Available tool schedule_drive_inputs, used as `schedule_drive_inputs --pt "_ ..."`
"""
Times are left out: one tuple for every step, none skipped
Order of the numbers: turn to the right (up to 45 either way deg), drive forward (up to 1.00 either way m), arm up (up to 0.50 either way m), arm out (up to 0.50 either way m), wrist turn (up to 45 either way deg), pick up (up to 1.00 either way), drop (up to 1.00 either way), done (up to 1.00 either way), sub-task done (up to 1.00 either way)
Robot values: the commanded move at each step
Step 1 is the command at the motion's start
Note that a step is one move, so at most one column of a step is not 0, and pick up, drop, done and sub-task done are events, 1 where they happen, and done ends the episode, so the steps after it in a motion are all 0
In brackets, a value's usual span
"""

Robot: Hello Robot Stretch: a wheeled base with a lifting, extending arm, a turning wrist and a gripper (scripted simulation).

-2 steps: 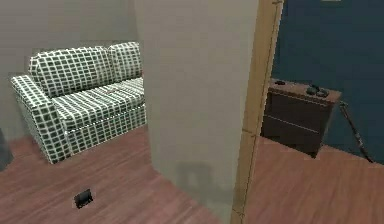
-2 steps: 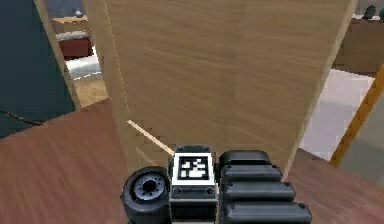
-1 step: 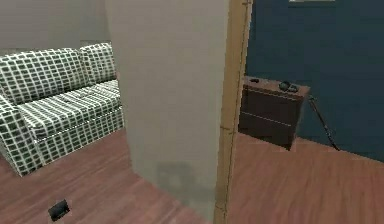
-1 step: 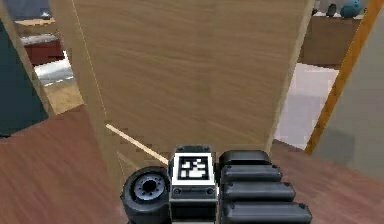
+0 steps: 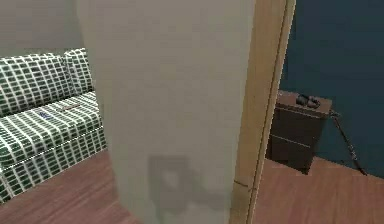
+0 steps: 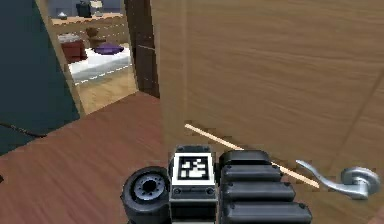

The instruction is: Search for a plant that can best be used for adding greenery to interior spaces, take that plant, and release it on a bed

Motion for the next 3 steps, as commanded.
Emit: schedule_drive_inputs --pt "45.0 0.0 0.0 0.0 0.0 0.0 0.0 0.0 0.0" --pt "18.0 0.0 0.0 0.0 0.0 0.0 0.0 0.0 0.0" --pt "0.0 1.0 0.0 0.0 0.0 0.0 0.0 0.0 0.0"
